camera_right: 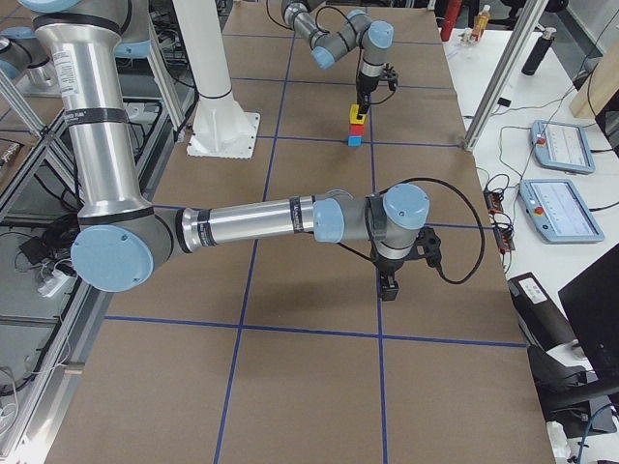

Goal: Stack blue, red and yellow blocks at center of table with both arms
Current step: 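Lower the yellow cube onto the red cube and open the left gripper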

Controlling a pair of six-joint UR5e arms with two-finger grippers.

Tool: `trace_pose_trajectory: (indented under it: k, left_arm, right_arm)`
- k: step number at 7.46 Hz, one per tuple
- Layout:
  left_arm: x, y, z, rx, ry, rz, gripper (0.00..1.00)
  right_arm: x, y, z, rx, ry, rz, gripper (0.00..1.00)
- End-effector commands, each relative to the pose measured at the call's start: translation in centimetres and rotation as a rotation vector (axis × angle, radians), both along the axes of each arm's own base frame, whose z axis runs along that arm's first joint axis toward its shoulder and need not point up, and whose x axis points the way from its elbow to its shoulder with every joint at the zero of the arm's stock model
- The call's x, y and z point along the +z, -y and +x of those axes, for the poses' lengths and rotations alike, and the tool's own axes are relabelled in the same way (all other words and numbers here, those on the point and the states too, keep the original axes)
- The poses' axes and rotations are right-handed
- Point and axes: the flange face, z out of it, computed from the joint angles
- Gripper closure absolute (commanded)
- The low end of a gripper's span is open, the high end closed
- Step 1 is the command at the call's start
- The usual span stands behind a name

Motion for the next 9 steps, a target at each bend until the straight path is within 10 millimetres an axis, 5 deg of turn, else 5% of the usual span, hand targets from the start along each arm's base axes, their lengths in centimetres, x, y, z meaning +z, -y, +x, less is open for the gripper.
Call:
trace_pose_trajectory:
  k: [1, 6, 8, 9]
  left_arm:
    - [0.13, -0.03, 0.04, 0.002, 0.000, 0.002, 1.00]
    - [0.41, -0.25, 0.35, 0.007, 0.002, 0.000, 0.95]
    - [0.60, -0.22, 0.39, 0.008, 0.005, -0.001, 0.55]
    - [0.60, -0.22, 0.39, 0.008, 0.005, -0.001, 0.20]
  right_arm:
    - [-0.08, 0.06, -0.01, 0.000, 0.000, 0.002, 0.01]
    - [-0.01, 0.06, 0.08, 0.001, 0.000, 0.000, 0.01]
    - [0.00, 0.06, 0.09, 0.002, -0.002, 0.000, 0.01]
    - [-0.08, 0.12, 0.08, 0.002, -0.001, 0.002, 0.01]
